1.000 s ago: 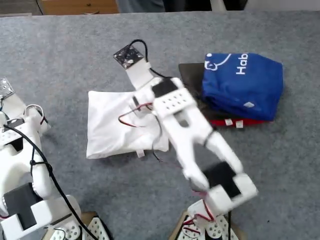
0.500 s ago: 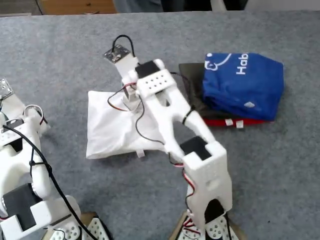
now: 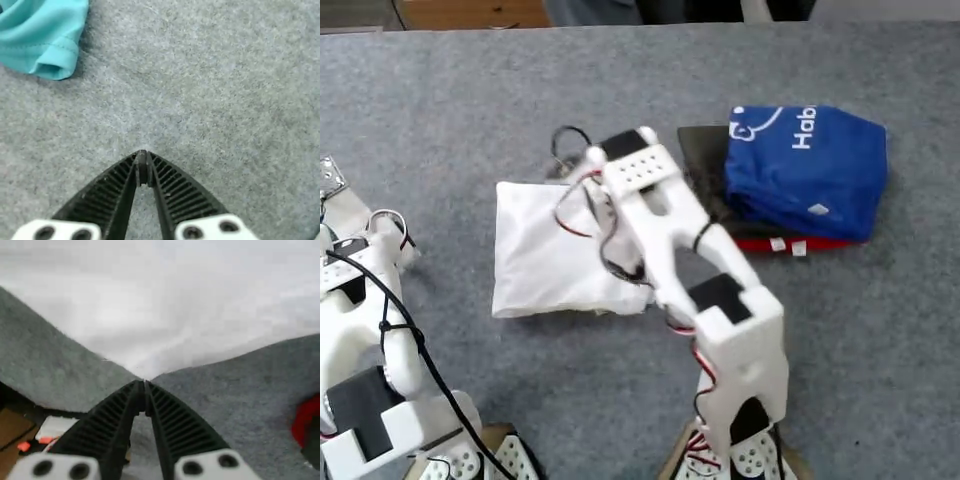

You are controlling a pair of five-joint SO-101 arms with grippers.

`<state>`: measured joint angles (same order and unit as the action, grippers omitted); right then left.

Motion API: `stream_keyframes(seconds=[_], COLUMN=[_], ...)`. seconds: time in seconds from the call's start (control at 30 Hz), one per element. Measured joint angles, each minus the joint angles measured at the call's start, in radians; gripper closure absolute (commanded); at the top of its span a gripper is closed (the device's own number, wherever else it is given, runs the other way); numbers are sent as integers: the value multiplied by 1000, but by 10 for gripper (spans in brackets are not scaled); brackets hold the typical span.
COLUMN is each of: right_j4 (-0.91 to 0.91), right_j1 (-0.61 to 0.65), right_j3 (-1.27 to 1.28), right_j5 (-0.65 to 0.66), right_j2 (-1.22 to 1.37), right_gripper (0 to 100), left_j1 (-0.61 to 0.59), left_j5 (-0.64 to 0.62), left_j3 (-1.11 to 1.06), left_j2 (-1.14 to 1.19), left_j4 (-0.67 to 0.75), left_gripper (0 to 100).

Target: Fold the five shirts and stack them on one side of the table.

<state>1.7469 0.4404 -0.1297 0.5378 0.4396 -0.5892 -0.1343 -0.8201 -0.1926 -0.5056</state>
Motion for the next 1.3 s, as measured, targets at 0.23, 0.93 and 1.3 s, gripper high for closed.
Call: stream_keyframes(seconds=[0.23, 0.93, 1.3], right_j4=[-91, -663, -646], right_j1=[-100, -8, -83], right_j3=[163, 517, 517], right_j5=[49, -6, -49], right_j2=[-287, -272, -272], right_gripper=[985, 985, 985], left_j1=[0, 354, 428], left_j5=[0, -226, -244], left_j3=[0, -8, 63], left_j2=[0, -241, 172], left_j4=[0, -6, 155], left_gripper=[971, 971, 972])
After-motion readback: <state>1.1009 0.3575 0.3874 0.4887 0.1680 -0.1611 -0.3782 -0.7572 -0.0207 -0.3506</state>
